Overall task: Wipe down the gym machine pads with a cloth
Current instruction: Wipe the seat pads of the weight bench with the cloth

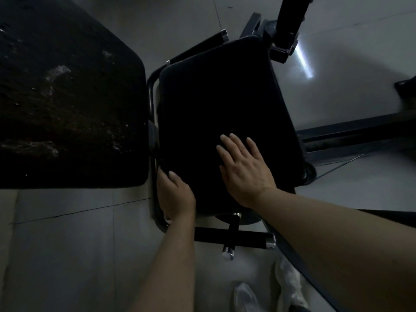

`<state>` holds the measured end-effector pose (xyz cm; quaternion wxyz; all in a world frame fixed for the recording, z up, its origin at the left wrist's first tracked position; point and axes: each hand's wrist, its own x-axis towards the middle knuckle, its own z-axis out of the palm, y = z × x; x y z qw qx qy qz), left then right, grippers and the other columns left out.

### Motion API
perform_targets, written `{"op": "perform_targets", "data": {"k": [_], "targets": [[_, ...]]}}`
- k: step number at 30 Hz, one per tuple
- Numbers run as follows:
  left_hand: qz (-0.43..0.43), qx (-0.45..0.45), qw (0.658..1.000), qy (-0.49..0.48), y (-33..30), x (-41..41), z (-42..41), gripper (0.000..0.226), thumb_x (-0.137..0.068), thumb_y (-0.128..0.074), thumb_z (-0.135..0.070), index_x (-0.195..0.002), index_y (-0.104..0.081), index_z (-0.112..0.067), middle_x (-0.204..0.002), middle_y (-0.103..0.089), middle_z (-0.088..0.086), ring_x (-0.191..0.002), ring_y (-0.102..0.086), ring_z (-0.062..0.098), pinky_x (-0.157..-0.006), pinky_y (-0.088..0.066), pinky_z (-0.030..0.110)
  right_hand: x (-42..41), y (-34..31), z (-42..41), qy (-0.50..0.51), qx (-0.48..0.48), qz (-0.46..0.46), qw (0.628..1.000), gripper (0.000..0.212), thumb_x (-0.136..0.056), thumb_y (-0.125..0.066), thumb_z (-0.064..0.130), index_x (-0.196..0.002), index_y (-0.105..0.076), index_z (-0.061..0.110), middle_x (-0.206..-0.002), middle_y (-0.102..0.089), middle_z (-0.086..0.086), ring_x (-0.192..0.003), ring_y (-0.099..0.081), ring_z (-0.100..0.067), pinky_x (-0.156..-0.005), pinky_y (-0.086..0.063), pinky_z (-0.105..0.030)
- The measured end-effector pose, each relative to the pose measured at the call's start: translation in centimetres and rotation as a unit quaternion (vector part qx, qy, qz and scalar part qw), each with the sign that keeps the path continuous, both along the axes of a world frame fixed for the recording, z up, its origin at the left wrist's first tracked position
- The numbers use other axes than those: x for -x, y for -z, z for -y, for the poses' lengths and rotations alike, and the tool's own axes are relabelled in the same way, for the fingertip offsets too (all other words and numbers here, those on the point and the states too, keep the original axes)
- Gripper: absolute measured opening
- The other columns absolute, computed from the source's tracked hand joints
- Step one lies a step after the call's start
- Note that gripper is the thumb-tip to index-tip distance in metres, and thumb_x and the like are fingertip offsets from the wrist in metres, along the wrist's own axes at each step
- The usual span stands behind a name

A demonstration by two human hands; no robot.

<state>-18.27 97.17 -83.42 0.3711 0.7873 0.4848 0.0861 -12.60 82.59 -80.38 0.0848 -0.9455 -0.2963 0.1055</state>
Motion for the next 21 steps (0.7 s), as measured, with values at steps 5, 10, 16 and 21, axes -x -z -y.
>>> {"op": "perform_targets", "data": {"k": [5,10,16,21], "targets": [[-0.009,-0.067,0.996,0.051,-0.4,3.2,6.8,0.054,-0.096,-0.029,-0.019,-0.146,-0.028,0.002,-0.158,-0.013,0.018,-0.144,-0.012,0.037,-0.115,-0.014,0.043,-0.1,0.1,-0.2,0.006,0.004,0.008,1.000,0.061,-0.095,-0.012,0.039,-0.145,-0.035,0.012,-0.157,-0.023,-0.009,-0.146,-0.012,-0.023,-0.115,0.000,-0.042],[-0.088,-0.138,0.977,0.138,-0.2,1.6,5.1,0.049,-0.100,-0.033,-0.025,-0.147,-0.032,-0.009,-0.158,-0.018,0.010,-0.145,-0.012,0.034,-0.114,-0.015,0.050,-0.6,-0.3,-0.2,-0.011,0.024,0.000,1.000,0.063,-0.093,-0.014,0.042,-0.146,-0.034,0.014,-0.156,-0.023,-0.008,-0.146,-0.015,-0.024,-0.113,-0.002,-0.040],[-0.107,-0.113,0.986,0.068,-0.9,-1.0,2.4,0.048,-0.102,-0.031,-0.025,-0.150,-0.026,-0.023,-0.160,-0.009,0.003,-0.144,-0.016,0.028,-0.111,-0.023,0.048,-4.3,0.2,1.6,-0.103,0.054,0.020,0.993,0.062,-0.095,-0.012,0.051,-0.150,-0.018,0.022,-0.160,-0.007,-0.004,-0.147,0.000,-0.018,-0.119,-0.002,-0.040],[-0.082,-0.006,0.994,-0.068,-1.6,0.4,10.2,0.057,-0.101,-0.031,-0.028,-0.152,-0.012,-0.011,-0.159,0.014,0.011,-0.143,0.008,0.042,-0.116,-0.008,0.054,-4.1,-0.2,1.6,-0.112,0.033,0.007,0.993,0.066,-0.093,-0.001,0.049,-0.152,-0.010,0.022,-0.160,0.004,-0.002,-0.146,0.011,-0.017,-0.119,0.003,-0.041]]}}
